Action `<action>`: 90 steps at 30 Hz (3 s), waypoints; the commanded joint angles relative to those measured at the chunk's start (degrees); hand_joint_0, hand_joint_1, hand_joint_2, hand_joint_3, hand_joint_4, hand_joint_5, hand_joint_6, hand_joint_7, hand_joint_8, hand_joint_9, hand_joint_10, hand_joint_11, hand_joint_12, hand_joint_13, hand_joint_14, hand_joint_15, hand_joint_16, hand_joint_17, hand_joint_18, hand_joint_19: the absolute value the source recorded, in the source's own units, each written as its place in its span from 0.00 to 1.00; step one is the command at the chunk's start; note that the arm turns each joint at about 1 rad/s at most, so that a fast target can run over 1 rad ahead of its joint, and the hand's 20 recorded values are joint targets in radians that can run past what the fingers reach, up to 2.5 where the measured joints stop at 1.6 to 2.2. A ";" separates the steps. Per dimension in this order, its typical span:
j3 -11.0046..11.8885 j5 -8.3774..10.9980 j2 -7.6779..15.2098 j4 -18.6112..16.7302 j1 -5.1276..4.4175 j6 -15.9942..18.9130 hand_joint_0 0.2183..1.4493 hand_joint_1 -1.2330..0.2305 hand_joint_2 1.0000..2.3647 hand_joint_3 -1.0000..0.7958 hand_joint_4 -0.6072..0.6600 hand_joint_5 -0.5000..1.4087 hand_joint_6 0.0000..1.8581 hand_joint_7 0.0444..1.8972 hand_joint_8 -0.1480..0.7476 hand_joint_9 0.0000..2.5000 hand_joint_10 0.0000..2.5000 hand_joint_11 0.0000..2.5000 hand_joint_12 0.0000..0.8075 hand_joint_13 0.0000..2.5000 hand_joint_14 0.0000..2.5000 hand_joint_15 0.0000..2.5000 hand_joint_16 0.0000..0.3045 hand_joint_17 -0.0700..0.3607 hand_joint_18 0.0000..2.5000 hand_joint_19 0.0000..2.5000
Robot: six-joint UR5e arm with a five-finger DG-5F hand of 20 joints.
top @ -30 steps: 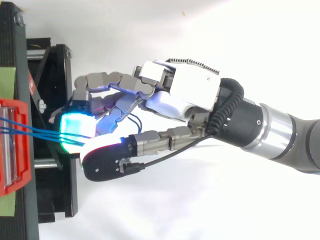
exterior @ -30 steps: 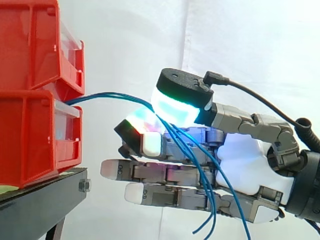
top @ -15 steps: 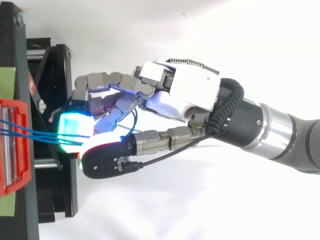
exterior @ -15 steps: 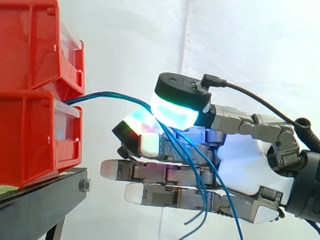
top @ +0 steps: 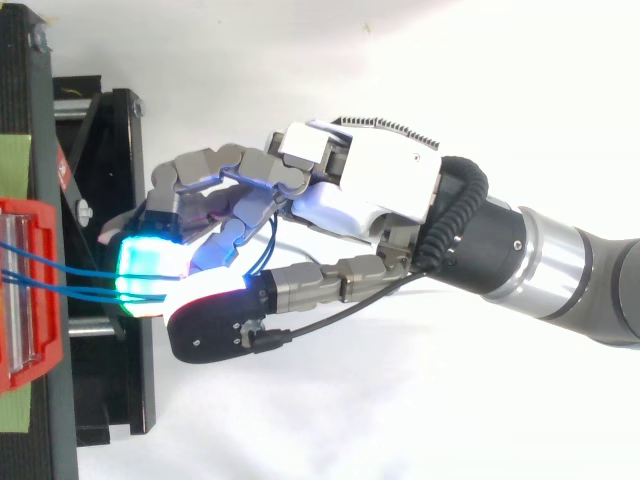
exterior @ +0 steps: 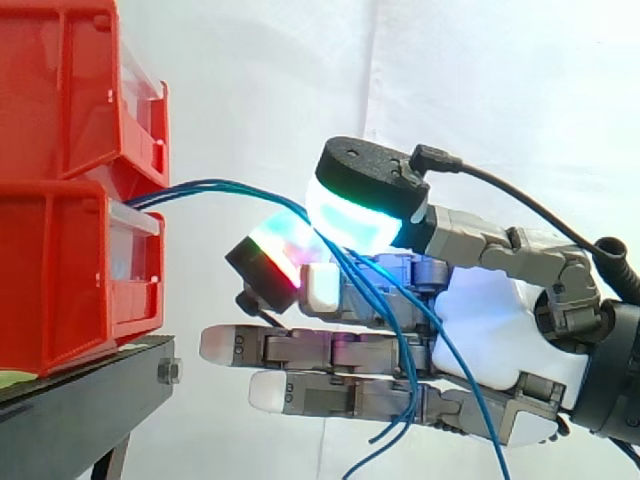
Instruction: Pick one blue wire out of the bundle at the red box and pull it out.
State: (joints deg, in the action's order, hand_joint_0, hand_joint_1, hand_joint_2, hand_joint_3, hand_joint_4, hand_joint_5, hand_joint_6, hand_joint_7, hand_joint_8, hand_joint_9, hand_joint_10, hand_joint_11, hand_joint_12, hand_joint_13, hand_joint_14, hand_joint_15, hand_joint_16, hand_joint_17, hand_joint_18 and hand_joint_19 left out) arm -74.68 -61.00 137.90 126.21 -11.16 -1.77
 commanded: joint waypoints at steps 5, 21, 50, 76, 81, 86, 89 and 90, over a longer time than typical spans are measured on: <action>0.06 0.00 0.00 0.00 0.00 0.10 0.39 0.39 0.03 0.58 0.76 0.25 0.27 0.70 0.39 0.43 0.01 0.15 0.46 0.18 0.00 0.07 0.18 0.44 0.19 0.17; -0.03 0.00 0.00 0.00 0.00 0.01 0.31 0.27 0.01 0.51 0.68 0.17 0.46 0.47 0.50 0.45 0.01 0.43 0.51 0.18 0.00 0.10 0.19 0.47 0.19 0.17; -0.03 0.00 0.00 0.00 0.00 0.27 0.31 0.27 0.00 0.52 0.70 0.18 0.47 0.49 0.52 0.45 0.01 0.41 0.55 0.18 0.00 0.10 0.20 0.49 0.20 0.16; -0.03 0.00 0.00 -0.09 0.00 0.27 0.40 0.22 0.00 0.31 0.68 0.17 0.44 0.49 0.45 0.39 0.01 0.35 0.46 0.15 0.00 0.09 0.16 0.42 0.16 0.15; -0.03 0.00 0.00 -0.09 0.00 0.19 0.40 0.21 0.00 0.28 0.68 0.17 0.45 0.47 0.45 0.39 0.01 0.36 0.46 0.15 0.00 0.09 0.16 0.42 0.16 0.15; -0.03 0.00 0.00 -0.09 0.00 0.19 0.37 0.22 0.00 0.28 0.68 0.18 0.45 0.50 0.45 0.40 0.01 0.35 0.46 0.15 0.00 0.09 0.16 0.42 0.16 0.16; -0.03 0.00 0.00 0.00 0.00 0.27 0.34 0.24 0.00 0.28 0.67 0.18 0.44 0.54 0.45 0.40 0.01 0.34 0.46 0.16 0.00 0.09 0.16 0.42 0.16 0.17; -0.03 0.00 0.00 0.00 0.00 0.27 0.33 0.25 0.00 0.28 0.68 0.19 0.44 0.54 0.44 0.41 0.01 0.34 0.46 0.16 0.00 0.09 0.16 0.42 0.16 0.17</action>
State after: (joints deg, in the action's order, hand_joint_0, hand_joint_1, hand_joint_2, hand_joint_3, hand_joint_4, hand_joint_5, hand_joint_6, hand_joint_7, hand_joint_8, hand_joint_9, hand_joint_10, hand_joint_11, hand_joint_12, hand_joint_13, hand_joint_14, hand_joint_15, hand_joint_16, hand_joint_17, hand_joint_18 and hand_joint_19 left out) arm -74.70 -61.00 137.90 126.18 -11.16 -1.53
